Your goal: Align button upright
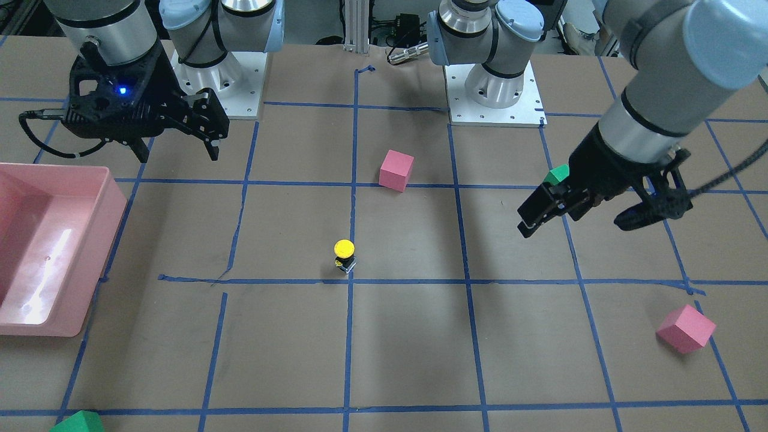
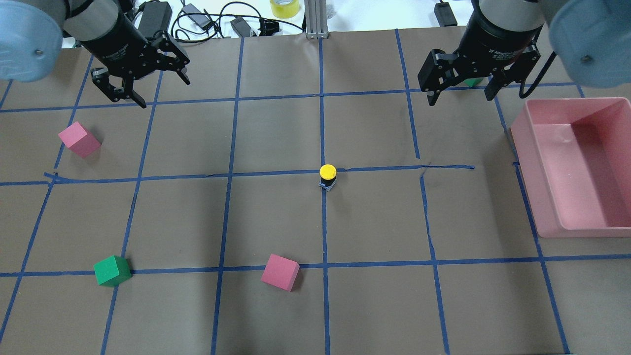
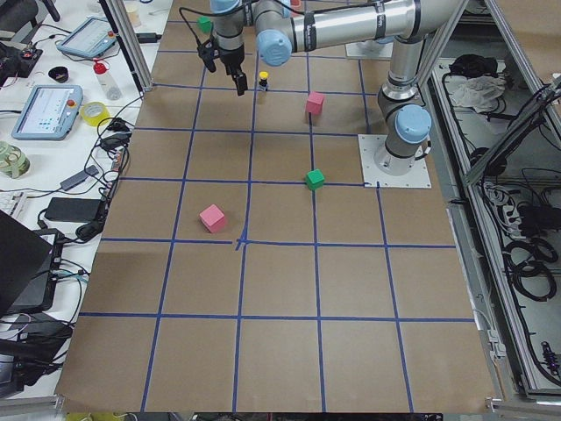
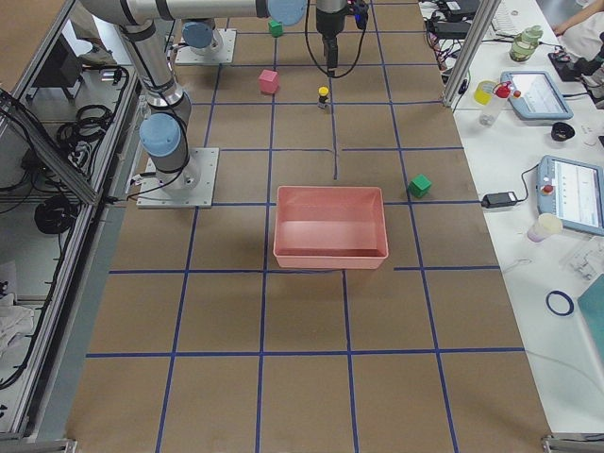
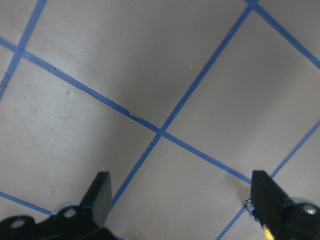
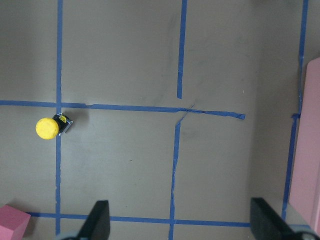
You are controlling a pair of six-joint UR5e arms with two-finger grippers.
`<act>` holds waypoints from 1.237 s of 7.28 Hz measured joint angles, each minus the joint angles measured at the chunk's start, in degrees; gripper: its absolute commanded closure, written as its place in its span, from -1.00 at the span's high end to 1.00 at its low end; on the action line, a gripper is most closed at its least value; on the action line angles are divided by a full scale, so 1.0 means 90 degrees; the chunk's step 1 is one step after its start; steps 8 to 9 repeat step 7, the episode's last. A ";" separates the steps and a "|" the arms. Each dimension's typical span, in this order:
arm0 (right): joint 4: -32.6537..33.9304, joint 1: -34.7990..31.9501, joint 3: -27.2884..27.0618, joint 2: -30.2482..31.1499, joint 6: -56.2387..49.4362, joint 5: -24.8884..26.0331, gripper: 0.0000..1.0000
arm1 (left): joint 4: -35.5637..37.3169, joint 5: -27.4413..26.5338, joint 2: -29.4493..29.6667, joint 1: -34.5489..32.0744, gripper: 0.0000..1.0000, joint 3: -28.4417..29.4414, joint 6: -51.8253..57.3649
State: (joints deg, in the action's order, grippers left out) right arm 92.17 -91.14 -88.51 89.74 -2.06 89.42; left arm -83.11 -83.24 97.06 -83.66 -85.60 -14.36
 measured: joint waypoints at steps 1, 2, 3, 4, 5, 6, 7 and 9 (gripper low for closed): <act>0.0002 0.0000 0.0000 0.0000 -0.0001 0.0001 1.00 | -0.0066 -0.0182 -0.0273 -0.0130 1.00 0.0002 0.0310; 0.0002 0.0000 0.0000 0.0000 0.0000 0.0000 1.00 | -0.0139 -0.0290 -0.0451 -0.0210 1.00 -0.0018 0.0445; 0.0001 0.0000 -0.0002 0.0000 -0.0003 0.0003 1.00 | -0.0218 -0.0346 -0.0560 -0.0252 1.00 -0.0044 0.0571; -0.0002 0.0000 -0.0004 0.0000 -0.0003 0.0003 1.00 | -0.0305 -0.0387 -0.0660 -0.0297 1.00 -0.0066 0.0819; 0.0000 0.0000 -0.0003 -0.0001 -0.0001 0.0001 1.00 | -0.0394 -0.0415 -0.0776 -0.0364 1.00 -0.0123 0.1113; 0.0002 0.0000 -0.0001 0.0000 -0.0003 0.0003 1.00 | -0.0503 -0.0429 -0.0873 -0.0416 1.00 -0.0211 0.1359; 0.0002 -0.0001 -0.0002 0.0000 -0.0002 0.0003 1.00 | -0.0576 -0.0443 -0.0937 -0.0439 1.00 -0.0275 0.1565; 0.0002 -0.0001 -0.0002 0.0000 -0.0002 0.0003 1.00 | -0.0576 -0.0443 -0.0937 -0.0439 1.00 -0.0275 0.1565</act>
